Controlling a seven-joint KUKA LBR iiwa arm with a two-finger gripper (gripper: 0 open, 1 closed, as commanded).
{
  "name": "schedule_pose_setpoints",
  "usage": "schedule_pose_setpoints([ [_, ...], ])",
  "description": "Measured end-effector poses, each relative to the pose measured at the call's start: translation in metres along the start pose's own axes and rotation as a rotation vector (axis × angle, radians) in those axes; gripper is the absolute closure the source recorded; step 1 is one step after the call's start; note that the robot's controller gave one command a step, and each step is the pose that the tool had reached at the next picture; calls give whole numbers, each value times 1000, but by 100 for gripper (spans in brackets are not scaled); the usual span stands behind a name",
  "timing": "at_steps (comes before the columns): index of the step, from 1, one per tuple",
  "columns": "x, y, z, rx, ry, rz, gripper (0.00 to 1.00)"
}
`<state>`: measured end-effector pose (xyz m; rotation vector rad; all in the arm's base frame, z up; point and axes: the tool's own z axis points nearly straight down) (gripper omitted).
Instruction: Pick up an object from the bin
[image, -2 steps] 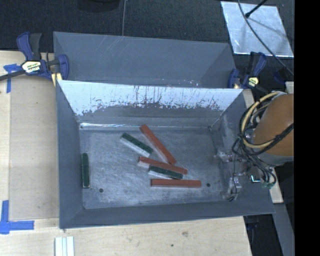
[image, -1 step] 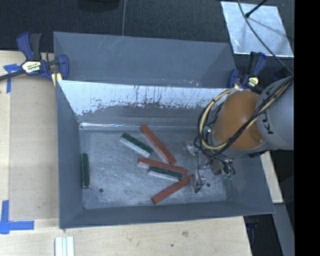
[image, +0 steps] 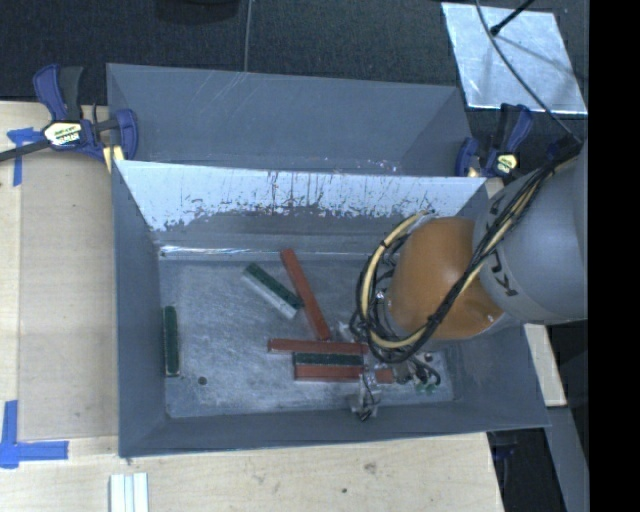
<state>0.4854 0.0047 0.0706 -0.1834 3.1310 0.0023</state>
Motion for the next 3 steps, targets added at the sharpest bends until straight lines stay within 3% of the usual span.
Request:
schedule_pose_setpoints([
  [1,0,-3,1,2,2,3,100],
  [2,-29,-64,1,5,2,11,100],
  [3,-45,-33,-159,3,-7,4,100],
])
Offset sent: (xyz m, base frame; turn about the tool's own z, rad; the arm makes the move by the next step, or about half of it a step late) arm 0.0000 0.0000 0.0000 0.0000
